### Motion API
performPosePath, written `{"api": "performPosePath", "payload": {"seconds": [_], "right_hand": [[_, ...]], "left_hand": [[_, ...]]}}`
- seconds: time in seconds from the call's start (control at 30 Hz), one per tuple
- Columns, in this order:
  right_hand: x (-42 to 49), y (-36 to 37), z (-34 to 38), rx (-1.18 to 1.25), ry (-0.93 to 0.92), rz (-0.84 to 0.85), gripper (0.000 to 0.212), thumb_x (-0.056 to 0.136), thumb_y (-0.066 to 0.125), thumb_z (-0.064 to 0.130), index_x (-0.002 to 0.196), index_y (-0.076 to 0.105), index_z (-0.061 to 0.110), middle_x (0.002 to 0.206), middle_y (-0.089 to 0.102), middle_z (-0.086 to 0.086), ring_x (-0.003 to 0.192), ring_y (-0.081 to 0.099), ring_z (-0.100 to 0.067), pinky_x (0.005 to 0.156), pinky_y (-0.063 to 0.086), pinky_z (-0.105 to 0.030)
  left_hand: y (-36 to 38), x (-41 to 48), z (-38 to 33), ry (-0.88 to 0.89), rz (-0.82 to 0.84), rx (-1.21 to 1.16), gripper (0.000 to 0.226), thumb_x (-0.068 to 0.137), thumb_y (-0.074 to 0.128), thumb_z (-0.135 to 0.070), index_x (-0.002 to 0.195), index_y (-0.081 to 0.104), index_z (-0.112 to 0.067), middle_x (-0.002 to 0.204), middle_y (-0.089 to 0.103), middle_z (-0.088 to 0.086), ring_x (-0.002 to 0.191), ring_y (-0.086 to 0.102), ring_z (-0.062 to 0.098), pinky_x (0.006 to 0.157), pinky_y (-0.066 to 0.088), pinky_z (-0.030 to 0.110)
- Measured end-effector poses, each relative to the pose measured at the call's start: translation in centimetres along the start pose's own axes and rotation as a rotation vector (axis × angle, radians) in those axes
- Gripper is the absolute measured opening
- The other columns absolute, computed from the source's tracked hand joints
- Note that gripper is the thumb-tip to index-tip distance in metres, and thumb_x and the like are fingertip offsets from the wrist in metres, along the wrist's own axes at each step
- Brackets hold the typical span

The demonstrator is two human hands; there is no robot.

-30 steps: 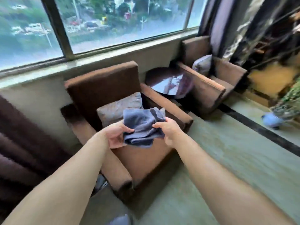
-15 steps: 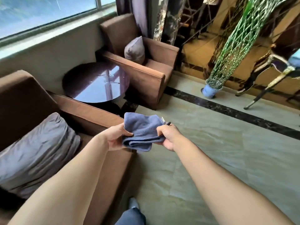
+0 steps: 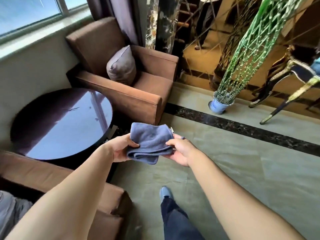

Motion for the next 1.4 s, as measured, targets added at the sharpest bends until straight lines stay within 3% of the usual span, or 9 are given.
{"api": "performPosePath", "payload": {"seconds": [0.13,0.23,0.4,0.57,0.77,0.97,1.17,1.3,1.4], "right_hand": [[9.4,-0.5,5.8,-0.098,0.084,0.050,0.045,0.090,0.034,-0.009,0.115,0.058,0.020,0.098,0.066,-0.011,0.084,0.063,-0.027,0.079,0.051,-0.043],[16.0,1.1,8.7,-0.202,0.168,0.088,0.042,0.091,0.033,-0.007,0.108,0.058,0.022,0.096,0.066,-0.009,0.084,0.063,-0.027,0.072,0.052,-0.039],[24.5,8.2,8.9,-0.357,0.316,0.220,0.051,0.092,0.031,-0.005,0.127,0.054,0.023,0.119,0.064,-0.011,0.103,0.063,-0.032,0.077,0.054,-0.043],[32.3,16.2,8.0,-0.484,0.373,0.275,0.051,0.092,0.028,-0.005,0.124,0.054,0.025,0.133,0.061,-0.010,0.122,0.058,-0.035,0.092,0.049,-0.050],[43.6,26.0,5.4,-0.656,0.435,0.279,0.053,0.091,0.027,-0.007,0.125,0.056,0.023,0.129,0.064,-0.006,0.113,0.063,-0.030,0.085,0.054,-0.046],[49.9,33.1,0.3,-0.857,0.525,0.399,0.056,0.091,0.031,-0.004,0.130,0.055,0.028,0.134,0.060,-0.002,0.116,0.060,-0.029,0.089,0.053,-0.044],[52.5,36.3,-4.6,-1.030,0.613,0.475,0.046,0.090,0.033,-0.004,0.110,0.060,0.027,0.125,0.063,-0.008,0.114,0.062,-0.029,0.078,0.056,-0.038],[55.0,36.9,-7.3,-1.311,0.636,0.624,0.036,0.091,0.045,0.009,0.115,0.056,0.032,0.124,0.061,-0.001,0.112,0.057,-0.023,0.100,0.049,-0.046],[56.5,36.4,-7.2,-1.481,0.634,0.668,0.033,0.088,0.049,0.016,0.116,0.056,0.034,0.113,0.063,-0.002,0.096,0.056,-0.021,0.092,0.047,-0.040]], "left_hand": [[-1.7,7.7,-4.4,-0.006,-0.124,-0.094,0.046,0.083,0.048,0.011,0.116,0.066,-0.017,0.113,0.072,0.016,0.098,0.070,0.034,0.081,0.059,0.042],[-3.8,10.9,-6.8,0.004,-0.209,-0.215,0.041,0.079,0.051,0.007,0.102,0.074,-0.019,0.101,0.076,0.011,0.090,0.073,0.028,0.074,0.060,0.036],[-12.1,12.3,-8.3,0.003,-0.440,-0.384,0.037,0.081,0.049,0.005,0.092,0.076,-0.018,0.097,0.073,0.013,0.082,0.071,0.029,0.067,0.061,0.038],[-21.4,13.5,-9.6,-0.042,-0.630,-0.515,0.030,0.083,0.050,0.002,0.105,0.068,-0.011,0.089,0.077,0.013,0.073,0.075,0.029,0.058,0.060,0.038],[-33.2,15.6,-10.9,-0.066,-0.930,-0.722,0.019,0.083,0.055,-0.001,0.094,0.067,-0.011,0.105,0.069,0.016,0.093,0.066,0.033,0.098,0.052,0.051],[-39.8,15.3,-8.0,-0.070,-1.151,-1.000,0.020,0.086,0.052,-0.002,0.096,0.065,-0.013,0.092,0.071,0.012,0.080,0.069,0.031,0.070,0.057,0.041],[-43.0,14.9,-3.9,0.024,-1.254,-1.136,0.031,0.090,0.048,0.005,0.103,0.067,-0.015,0.103,0.071,0.010,0.090,0.069,0.027,0.073,0.056,0.039],[-43.7,15.6,-0.8,-0.040,-1.420,-1.061,0.042,0.083,0.056,0.012,0.116,0.066,-0.012,0.120,0.070,0.015,0.107,0.067,0.033,0.094,0.054,0.045],[-42.9,15.5,0.2,-0.151,-1.541,-1.045,0.055,0.078,0.064,0.008,0.128,0.057,-0.016,0.121,0.068,0.014,0.104,0.066,0.028,0.096,0.054,0.044]]}}
Point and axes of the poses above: each hand's wrist, its own x-axis towards the middle knuckle, its own y-axis out of the palm, z = x × y, the point moved 10 cm from there along x, towards the middle knuckle
